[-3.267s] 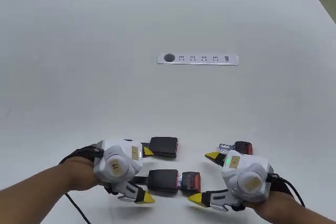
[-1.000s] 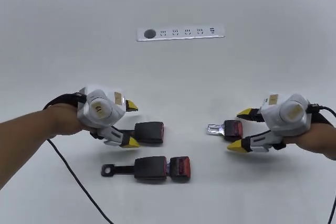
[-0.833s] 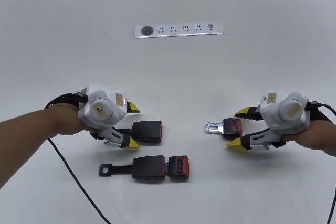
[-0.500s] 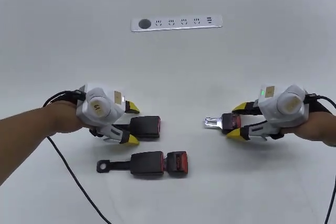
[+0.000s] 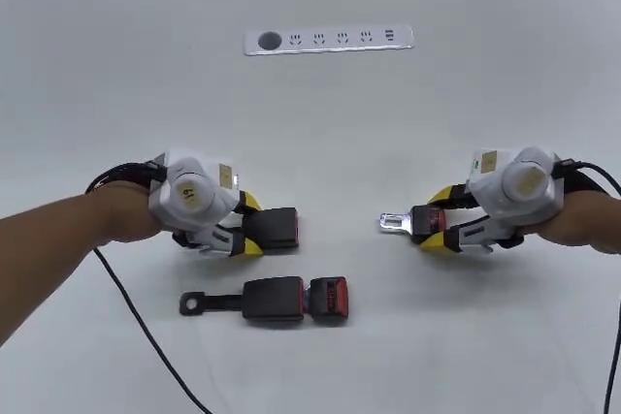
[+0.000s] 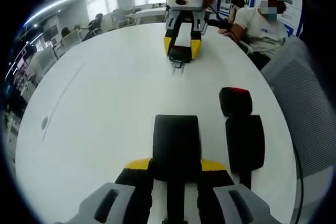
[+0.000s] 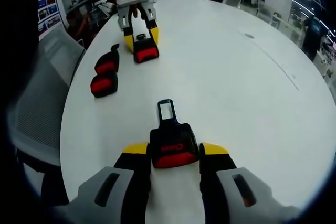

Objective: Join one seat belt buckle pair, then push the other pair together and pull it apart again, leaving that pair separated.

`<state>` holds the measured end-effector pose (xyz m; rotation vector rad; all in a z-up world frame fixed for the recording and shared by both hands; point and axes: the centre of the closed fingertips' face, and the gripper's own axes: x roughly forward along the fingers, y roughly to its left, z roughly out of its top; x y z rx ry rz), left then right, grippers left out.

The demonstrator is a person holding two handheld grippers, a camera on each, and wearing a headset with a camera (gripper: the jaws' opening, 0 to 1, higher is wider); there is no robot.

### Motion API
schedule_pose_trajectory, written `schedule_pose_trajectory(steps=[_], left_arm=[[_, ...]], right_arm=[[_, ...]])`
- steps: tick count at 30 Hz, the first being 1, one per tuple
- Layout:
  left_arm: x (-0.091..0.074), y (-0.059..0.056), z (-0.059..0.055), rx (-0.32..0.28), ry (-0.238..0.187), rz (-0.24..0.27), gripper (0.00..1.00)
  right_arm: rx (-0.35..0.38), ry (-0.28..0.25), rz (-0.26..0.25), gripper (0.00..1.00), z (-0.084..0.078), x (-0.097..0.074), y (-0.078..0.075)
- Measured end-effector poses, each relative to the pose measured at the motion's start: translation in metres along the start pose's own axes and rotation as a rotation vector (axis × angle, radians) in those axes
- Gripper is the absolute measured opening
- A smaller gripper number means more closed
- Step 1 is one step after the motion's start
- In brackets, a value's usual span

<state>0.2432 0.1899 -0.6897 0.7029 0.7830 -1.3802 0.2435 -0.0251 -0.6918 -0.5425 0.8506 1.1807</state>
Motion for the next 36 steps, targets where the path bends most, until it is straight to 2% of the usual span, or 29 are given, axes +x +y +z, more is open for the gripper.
schedule_pose_trajectory(steps=[8, 16, 36], left_arm=[[-0.001, -0.001, 0.001, -0.014, 0.019, 0.006, 0.33], [0.000, -0.002, 0.001, 0.035, 0.053, -0.024, 0.33], [0.001, -0.002, 0.000, 0.022, 0.060, -0.031, 0.33]], right_arm=[[-0.005, 0.025, 0.001, 0.35, 0.000, 0.001, 0.000], [-0.021, 0.033, 0.008, 0.35, 0.005, 0.004, 0.002], [-0.082, 0.009, 0.047, 0.35, 0.031, 0.028, 0.016]])
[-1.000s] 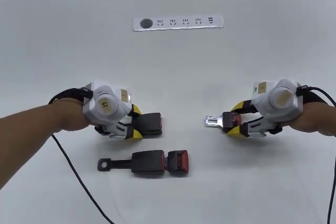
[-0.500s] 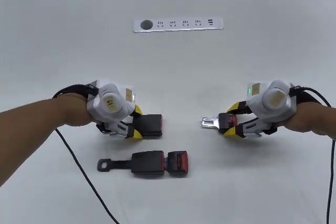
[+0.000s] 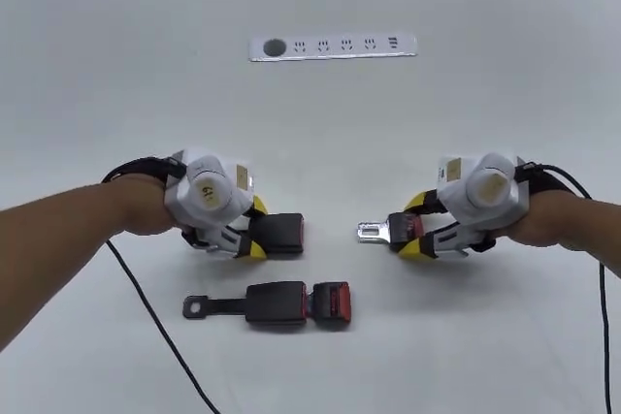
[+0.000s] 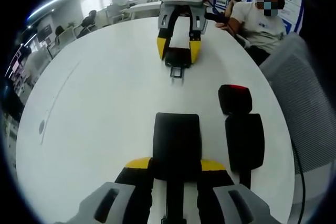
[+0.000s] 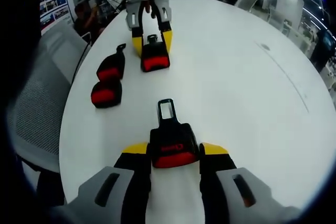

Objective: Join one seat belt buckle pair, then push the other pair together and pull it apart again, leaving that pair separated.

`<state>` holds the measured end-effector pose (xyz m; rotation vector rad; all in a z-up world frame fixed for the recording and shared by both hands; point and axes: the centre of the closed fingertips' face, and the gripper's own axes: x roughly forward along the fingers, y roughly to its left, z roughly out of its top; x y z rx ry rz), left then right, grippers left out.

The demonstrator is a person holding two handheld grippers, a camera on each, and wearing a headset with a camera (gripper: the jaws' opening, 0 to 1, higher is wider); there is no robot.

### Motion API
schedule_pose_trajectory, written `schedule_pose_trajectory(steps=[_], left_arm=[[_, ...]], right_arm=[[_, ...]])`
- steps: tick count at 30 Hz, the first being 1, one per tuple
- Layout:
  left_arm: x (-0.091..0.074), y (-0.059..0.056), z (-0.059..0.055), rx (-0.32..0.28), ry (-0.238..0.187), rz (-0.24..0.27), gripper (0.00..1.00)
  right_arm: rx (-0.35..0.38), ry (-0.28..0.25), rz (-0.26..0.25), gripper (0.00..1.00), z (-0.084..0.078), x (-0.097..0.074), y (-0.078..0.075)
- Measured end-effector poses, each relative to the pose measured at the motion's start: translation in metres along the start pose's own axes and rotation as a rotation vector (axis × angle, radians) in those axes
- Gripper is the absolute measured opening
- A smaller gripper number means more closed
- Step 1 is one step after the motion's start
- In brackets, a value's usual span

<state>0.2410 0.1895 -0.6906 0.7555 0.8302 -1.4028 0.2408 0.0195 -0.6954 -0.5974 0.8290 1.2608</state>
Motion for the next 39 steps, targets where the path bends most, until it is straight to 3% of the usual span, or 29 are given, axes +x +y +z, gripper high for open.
schedule_pose_trajectory(steps=[19, 39], left_arm=[[0.002, 0.002, -0.001, -0.012, 0.004, 0.006, 0.33], [0.002, 0.000, 0.003, -0.009, 0.001, 0.005, 0.33]], right_arm=[[-0.021, -0.066, 0.015, 0.35, 0.044, 0.034, 0.015], [-0.019, -0.125, 0.030, 0.35, 0.073, 0.050, 0.019]])
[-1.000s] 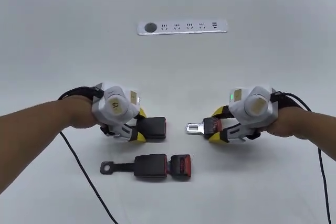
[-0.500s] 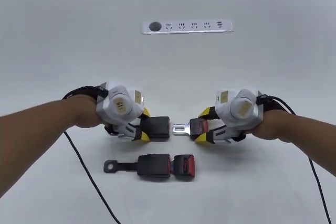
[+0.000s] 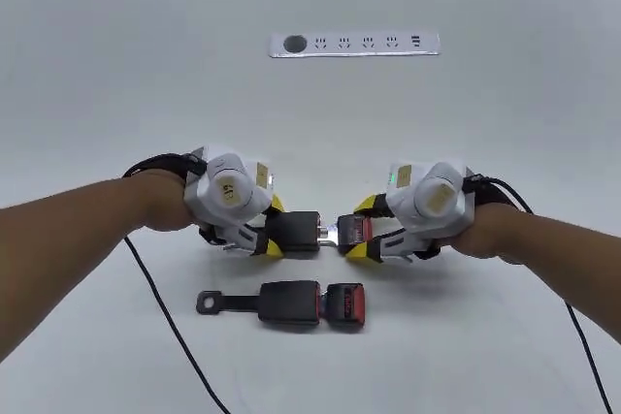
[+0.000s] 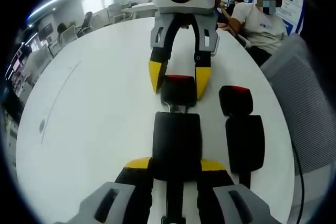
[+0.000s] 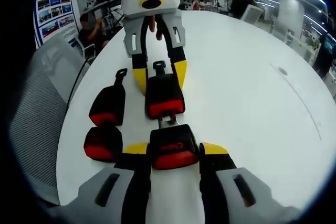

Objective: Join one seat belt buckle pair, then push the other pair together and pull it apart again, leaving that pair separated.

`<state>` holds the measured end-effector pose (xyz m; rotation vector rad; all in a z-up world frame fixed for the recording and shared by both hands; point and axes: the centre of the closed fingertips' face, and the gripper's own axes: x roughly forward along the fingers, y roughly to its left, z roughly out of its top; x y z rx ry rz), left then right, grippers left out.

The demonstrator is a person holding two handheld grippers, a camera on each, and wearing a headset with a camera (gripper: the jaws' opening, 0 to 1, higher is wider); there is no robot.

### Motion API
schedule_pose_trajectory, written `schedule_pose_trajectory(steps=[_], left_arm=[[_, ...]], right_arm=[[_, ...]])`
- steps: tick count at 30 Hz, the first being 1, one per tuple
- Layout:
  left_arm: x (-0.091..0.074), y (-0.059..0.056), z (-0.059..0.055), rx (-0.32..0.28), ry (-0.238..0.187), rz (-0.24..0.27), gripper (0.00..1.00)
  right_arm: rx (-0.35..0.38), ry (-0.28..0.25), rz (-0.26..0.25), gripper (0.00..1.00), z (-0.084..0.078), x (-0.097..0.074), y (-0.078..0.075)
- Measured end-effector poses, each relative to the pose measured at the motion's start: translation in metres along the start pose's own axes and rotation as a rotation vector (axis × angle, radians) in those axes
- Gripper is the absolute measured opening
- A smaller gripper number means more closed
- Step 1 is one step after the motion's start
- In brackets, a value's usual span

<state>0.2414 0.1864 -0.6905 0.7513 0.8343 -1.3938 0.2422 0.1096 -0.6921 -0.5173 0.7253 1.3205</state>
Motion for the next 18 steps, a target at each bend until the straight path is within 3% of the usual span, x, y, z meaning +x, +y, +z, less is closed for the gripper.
schedule_pose_trajectory(steps=[13, 18], left_arm=[[0.000, 0.001, -0.001, 0.011, -0.003, -0.009, 0.33], [0.000, 0.001, -0.002, 0.019, 0.002, -0.018, 0.32]], right_arm=[[0.005, -0.025, 0.010, 0.34, 0.003, 0.001, 0.000], [0.013, -0.043, 0.009, 0.34, 0.013, 0.010, 0.004]])
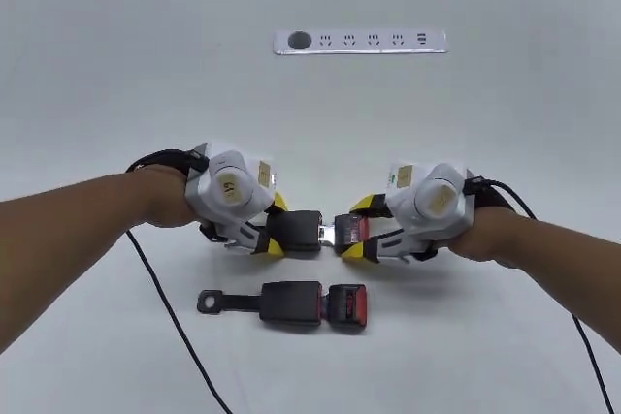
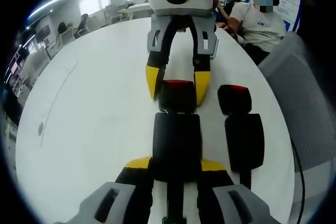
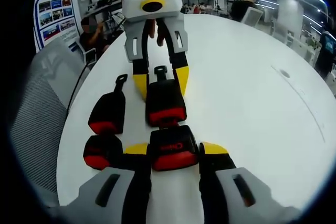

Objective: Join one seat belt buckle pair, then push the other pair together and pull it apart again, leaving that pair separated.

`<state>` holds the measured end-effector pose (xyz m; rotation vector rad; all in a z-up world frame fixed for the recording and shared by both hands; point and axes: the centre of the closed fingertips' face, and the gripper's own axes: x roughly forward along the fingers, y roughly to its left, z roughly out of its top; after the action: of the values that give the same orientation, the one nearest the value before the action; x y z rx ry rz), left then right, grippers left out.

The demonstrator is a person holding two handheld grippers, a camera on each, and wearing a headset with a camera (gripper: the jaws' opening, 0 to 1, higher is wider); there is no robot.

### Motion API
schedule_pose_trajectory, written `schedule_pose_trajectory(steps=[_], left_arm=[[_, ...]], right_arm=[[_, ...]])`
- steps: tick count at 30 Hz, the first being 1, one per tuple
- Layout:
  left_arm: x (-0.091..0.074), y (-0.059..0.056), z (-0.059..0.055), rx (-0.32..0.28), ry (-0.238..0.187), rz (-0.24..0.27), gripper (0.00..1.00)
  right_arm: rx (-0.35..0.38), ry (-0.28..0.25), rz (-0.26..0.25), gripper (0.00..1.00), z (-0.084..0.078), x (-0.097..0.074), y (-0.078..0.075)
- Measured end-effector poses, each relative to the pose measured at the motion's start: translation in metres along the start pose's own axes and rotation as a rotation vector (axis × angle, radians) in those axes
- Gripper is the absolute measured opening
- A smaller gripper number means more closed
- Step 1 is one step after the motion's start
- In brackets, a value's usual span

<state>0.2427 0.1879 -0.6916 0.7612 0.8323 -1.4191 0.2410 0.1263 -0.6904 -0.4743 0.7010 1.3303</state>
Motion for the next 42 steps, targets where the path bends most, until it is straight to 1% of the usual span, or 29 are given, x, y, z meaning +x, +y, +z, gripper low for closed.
schedule_pose_trajectory(steps=[4, 7, 18, 20, 36, 40, 42], left_arm=[[0.0000, 0.0001, -0.0005, 0.001, -0.005, -0.002, 0.32], [0.0000, -0.0001, -0.0002, 0.005, -0.002, -0.004, 0.32], [0.0002, -0.0008, 0.0011, 0.012, 0.002, -0.004, 0.32], [0.0004, -0.0008, 0.0008, 0.013, -0.005, -0.004, 0.32], [0.0015, -0.0001, -0.0005, 0.027, -0.025, -0.009, 0.33], [0.0012, -0.0002, -0.0009, 0.028, -0.037, -0.010, 0.33], [0.0008, -0.0003, -0.0010, 0.028, -0.050, -0.011, 0.33]], right_arm=[[0.009, -0.010, -0.006, 0.34, -0.0006, 0.0006, -0.0048], [0.013, -0.012, -0.005, 0.34, 0.0017, 0.0012, -0.0038], [0.016, -0.007, -0.014, 0.34, 0.0003, 0.0032, -0.0044], [0.018, -0.008, -0.014, 0.34, 0.0005, 0.0028, -0.0039], [0.006, -0.011, -0.001, 0.34, 0.0011, 0.0024, -0.0032], [0.005, -0.008, -0.004, 0.34, 0.0012, 0.0025, -0.0033], [0.005, -0.009, -0.005, 0.34, 0.0016, 0.0022, -0.0031]])
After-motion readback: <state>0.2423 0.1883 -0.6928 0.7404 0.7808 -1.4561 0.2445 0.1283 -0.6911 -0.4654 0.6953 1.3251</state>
